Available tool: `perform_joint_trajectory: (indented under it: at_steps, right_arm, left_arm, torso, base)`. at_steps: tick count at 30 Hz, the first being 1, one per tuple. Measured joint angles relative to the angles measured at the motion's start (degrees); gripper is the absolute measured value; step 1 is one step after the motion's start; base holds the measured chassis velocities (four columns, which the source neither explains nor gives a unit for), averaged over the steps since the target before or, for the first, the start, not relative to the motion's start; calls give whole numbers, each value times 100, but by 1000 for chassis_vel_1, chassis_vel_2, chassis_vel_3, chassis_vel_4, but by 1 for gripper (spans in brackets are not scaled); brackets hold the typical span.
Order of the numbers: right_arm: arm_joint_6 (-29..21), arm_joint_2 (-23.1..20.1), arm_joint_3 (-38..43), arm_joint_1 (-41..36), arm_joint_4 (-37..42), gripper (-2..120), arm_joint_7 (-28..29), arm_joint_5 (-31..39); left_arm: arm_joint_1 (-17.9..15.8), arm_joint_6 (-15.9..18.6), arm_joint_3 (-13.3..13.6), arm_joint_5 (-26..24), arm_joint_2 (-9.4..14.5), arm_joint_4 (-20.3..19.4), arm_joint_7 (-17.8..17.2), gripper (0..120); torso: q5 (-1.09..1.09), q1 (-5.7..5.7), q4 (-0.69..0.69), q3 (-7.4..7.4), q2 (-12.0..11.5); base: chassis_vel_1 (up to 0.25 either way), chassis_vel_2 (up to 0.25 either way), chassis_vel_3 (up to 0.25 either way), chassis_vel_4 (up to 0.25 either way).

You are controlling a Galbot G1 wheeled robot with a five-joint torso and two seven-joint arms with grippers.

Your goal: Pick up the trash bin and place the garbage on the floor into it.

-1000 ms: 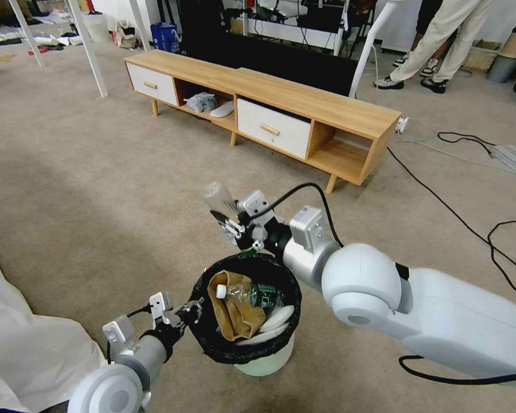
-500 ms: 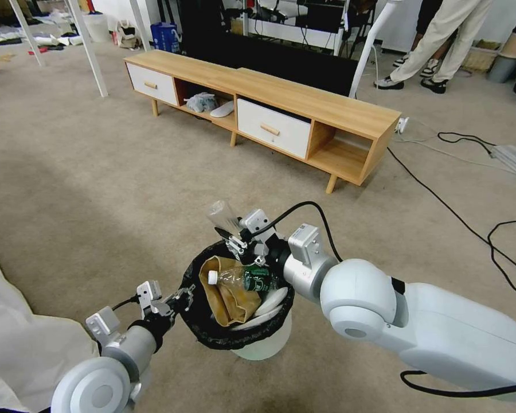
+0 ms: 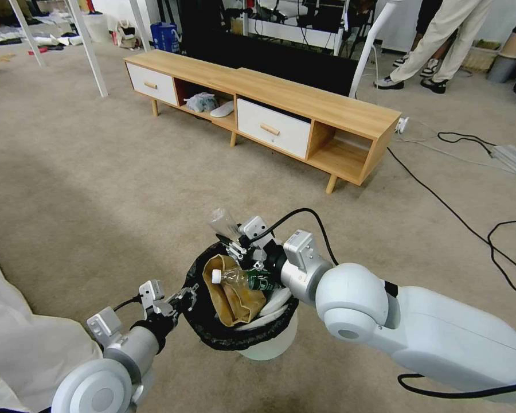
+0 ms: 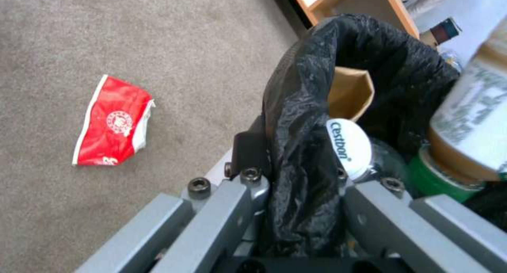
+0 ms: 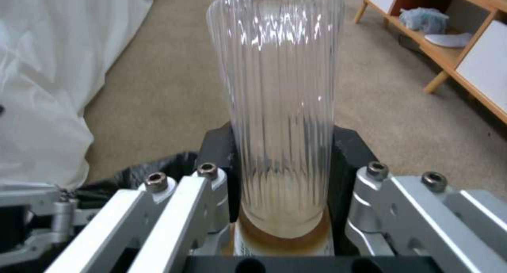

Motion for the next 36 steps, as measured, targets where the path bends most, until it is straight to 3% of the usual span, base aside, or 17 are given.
perform_joint_trajectory:
  at_steps: [30,33,34,36]
  right_arm:
    - [-92,-74,-266,108,-125,28,-262,-160]
    - [-105,-82,-268,128,-92,30,-267,-153]
    - [-111,-94,-267,149,-71,39,-278,-147]
    - [-112,-104,-266,160,-63,42,-285,-146]
  left_arm:
    - [4,24,-99,13,111,-67,72,0]
    - [-9,24,-118,5,123,-27,70,0]
    - [-27,24,-122,-8,135,11,64,0]
    - [-37,24,-122,-11,140,37,62,0]
  torso:
    - [0,0,0,0,-1]
    - [0,0,0,0,-1]
    - [0,0,0,0,-1]
    - [0,0,0,0,-1]
  base:
    - [0,0,0,0]
    - [0,0,0,0]
    - [0,0,0,0]
    - [0,0,0,0]
